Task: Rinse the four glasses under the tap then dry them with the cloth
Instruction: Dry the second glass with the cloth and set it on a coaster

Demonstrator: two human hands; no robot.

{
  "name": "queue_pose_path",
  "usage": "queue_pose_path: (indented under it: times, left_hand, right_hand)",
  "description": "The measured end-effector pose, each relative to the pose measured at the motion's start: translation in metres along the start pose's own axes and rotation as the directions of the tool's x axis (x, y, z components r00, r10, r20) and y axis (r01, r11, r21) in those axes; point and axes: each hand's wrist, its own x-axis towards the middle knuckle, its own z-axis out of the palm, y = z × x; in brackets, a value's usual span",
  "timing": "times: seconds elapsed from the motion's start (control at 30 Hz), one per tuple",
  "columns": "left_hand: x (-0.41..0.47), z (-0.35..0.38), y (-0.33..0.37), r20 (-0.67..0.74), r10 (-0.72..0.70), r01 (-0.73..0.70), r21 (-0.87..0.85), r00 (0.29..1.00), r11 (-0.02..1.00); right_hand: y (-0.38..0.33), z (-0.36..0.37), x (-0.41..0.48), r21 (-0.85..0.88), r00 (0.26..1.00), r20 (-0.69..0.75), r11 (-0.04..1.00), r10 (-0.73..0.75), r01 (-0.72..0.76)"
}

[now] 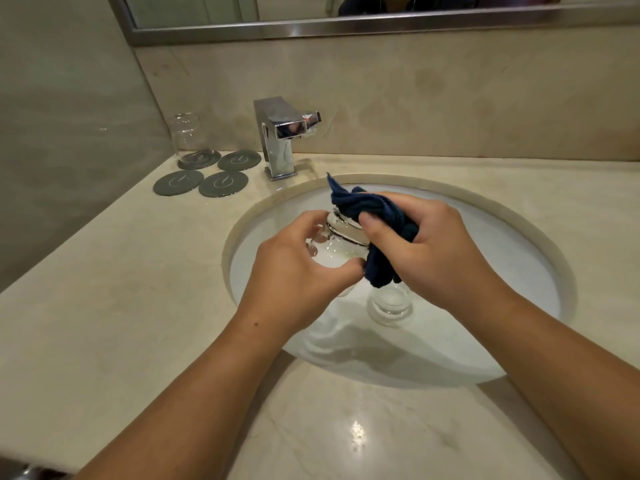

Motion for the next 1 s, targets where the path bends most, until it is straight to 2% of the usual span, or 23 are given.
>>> queue_pose_path:
  times: [0.2, 0.37, 0.43, 0.5, 0.63, 0.73, 0.8, 0.9, 1.0]
  left_hand:
    - [0.002, 0.001, -0.003, -0.033, -0.025, 0.023, -0.071, 0.999, 0.997]
    - [0.003, -0.001, -0.006, 0.004, -0.034, 0.034, -0.166, 0.999, 0.986]
    - [0.004, -0.002, -0.003, 0.040, -0.031, 0.040, -0.240, 0.999, 0.970]
    - [0.003, -0.003, 0.001, 0.054, -0.024, 0.041, -0.339, 0.998, 0.940]
    - [0.004, -0.005, 0.004, 0.014, -0.045, 0.047, -0.422, 0.999, 0.905]
    - [0.005, -0.007, 0.004, 0.001, -0.091, 0.082, -0.444, 0.996, 0.892]
    - [0.003, -0.007, 0.006, 0.016, -0.116, 0.110, -0.476, 0.993, 0.873]
    - [0.002, -0.007, 0.008, 0.028, -0.137, 0.131, -0.522, 0.990, 0.843]
    - [0.003, -0.010, 0.008, 0.025, -0.140, 0.130, -0.567, 0.990, 0.813]
  right_hand:
    - [-0.005, 0.004, -0.003, 0.017, 0.997, -0.045, 0.998, 0.065, -0.065]
    - [-0.006, 0.001, -0.003, 0.275, 0.969, -0.093, 0.941, 0.228, -0.195]
    - [-0.005, 0.000, -0.004, 0.384, 0.947, -0.059, 0.883, 0.315, -0.270]
    - [-0.006, 0.002, -0.006, 0.421, 0.941, 0.003, 0.853, 0.338, -0.307]
    - [-0.012, 0.010, -0.010, 0.308, 0.981, -0.005, 0.933, 0.196, -0.185]
    - [-0.020, 0.014, -0.016, 0.280, 0.994, 0.039, 0.954, 0.100, -0.107]
    - [-0.018, 0.018, -0.017, 0.201, 0.999, 0.029, 0.979, 0.037, -0.042]
    - [-0.017, 0.020, -0.015, 0.099, 1.000, -0.008, 0.995, -0.013, 0.014]
    - [-0.019, 0.021, -0.015, 0.097, 0.999, -0.028, 0.995, -0.018, 0.021]
